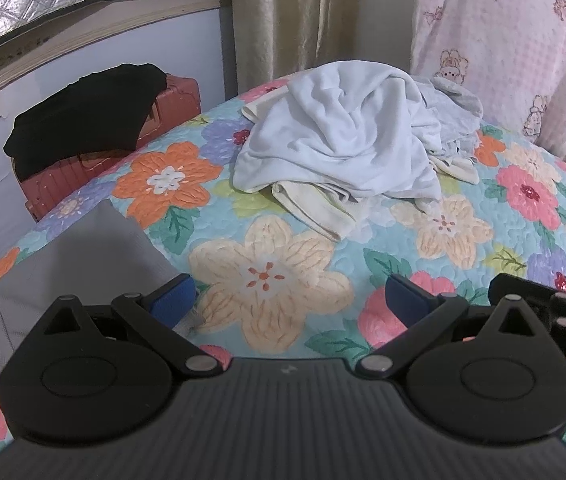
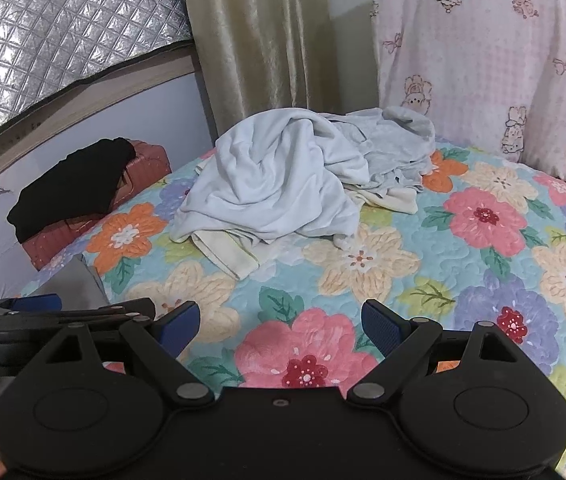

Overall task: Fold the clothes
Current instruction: 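Move both grippers toward the crumpled white clothes pile, then grasp the white T-shirt with the right gripper while the left gripper grasps it too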

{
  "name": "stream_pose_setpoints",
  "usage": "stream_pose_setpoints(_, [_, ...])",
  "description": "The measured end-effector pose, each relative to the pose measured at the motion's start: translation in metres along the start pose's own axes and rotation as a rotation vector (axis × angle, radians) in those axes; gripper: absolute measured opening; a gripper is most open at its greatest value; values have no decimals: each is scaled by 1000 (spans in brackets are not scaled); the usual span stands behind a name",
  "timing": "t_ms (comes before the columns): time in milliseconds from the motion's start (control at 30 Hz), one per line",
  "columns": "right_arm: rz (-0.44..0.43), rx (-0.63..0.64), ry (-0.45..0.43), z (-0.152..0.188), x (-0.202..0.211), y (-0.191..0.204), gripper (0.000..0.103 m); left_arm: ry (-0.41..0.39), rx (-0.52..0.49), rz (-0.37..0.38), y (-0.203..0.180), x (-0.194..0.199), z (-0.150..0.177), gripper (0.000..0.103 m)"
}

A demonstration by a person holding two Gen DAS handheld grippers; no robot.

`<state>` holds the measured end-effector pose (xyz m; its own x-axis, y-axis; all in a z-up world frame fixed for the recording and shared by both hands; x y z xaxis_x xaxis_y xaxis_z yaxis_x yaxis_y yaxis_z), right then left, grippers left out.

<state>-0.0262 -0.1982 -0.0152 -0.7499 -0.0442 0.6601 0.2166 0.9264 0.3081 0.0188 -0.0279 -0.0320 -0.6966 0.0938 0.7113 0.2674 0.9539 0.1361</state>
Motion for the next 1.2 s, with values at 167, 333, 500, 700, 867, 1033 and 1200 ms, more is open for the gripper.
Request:
stream_pose_setpoints(167, [-4, 5, 4, 1, 1, 0, 91, 7, -8, -1, 1, -1, -1, 103])
stream_pose_setpoints(333, [-1, 6, 8, 0, 0, 1, 91, 15, -10, 0, 2, -3, 1, 103])
stream_pose_setpoints(500, [-4, 8, 12, 1, -2, 1, 91, 23, -14, 5, 1, -6, 2, 103])
stream_pose_setpoints(700, [-34, -4, -1, 1, -13, -4, 91, 33, -1, 57, 4, -16, 5, 103])
stream_pose_setpoints(867, [-102, -30, -52, -15, -50, -10, 91, 12, 64, 86, 21, -53, -14, 101])
stream_pose_setpoints(1033, [-99, -61, -47, -49, -129, -18, 91, 0, 77, 100, 47, -135, -51, 92])
stream_pose_setpoints(1200, [-43, -55, -54, -90, -207, -25, 91, -23, 288, 223, 72, -206, -53, 85])
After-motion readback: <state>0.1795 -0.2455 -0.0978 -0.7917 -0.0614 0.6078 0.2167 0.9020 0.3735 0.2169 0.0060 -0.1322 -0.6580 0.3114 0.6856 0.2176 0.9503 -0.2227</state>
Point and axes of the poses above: each gripper's, at about its wrist camera, not at the fingertips, and x roughly against the way its jaws point, y to its left, z to its underside, the point moved 3 cm from there along -x, roughly the way its jaws point, and after that the axes turned 13 degrees about -x, right-handed, at the moved point
